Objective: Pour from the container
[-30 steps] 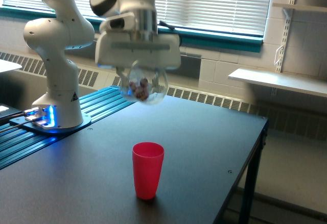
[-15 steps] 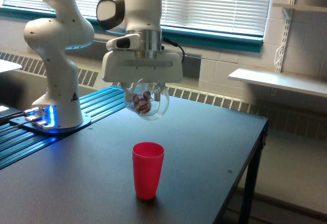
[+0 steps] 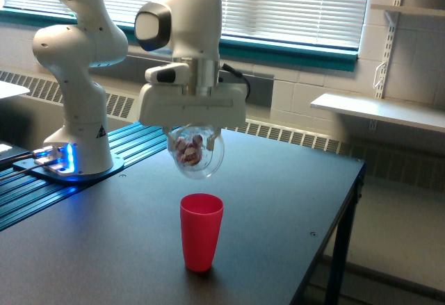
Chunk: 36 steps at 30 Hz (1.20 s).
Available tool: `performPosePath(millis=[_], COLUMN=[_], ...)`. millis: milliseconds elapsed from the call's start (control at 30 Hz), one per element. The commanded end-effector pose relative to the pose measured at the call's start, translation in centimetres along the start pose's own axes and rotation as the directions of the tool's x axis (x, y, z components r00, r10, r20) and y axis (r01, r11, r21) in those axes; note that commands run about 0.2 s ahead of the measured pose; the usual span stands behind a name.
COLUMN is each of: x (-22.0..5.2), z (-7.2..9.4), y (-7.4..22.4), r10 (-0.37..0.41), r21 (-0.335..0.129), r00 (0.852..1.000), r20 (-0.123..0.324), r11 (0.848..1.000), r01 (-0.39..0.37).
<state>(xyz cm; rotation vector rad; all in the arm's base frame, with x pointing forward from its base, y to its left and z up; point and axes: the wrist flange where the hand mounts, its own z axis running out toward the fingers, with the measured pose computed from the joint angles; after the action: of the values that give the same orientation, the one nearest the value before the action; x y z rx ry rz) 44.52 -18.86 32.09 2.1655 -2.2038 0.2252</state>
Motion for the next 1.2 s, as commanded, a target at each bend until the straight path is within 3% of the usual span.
performPosePath(millis=[33,500,1200], x=[-1.0,0.4,1.0], z=[0.8,1.3,-0.1], y=[-0.3,-0.1,-2.5], r10=[0.016,0.141,0.235], r21=[-0.036,-0.128,-0.154], r00=[1.000,0.988,0.963], r20=[0.025,0.070,0.132], r11=[0.999,0.983,0.964], r01=[-0.015,-0.131,-0.215])
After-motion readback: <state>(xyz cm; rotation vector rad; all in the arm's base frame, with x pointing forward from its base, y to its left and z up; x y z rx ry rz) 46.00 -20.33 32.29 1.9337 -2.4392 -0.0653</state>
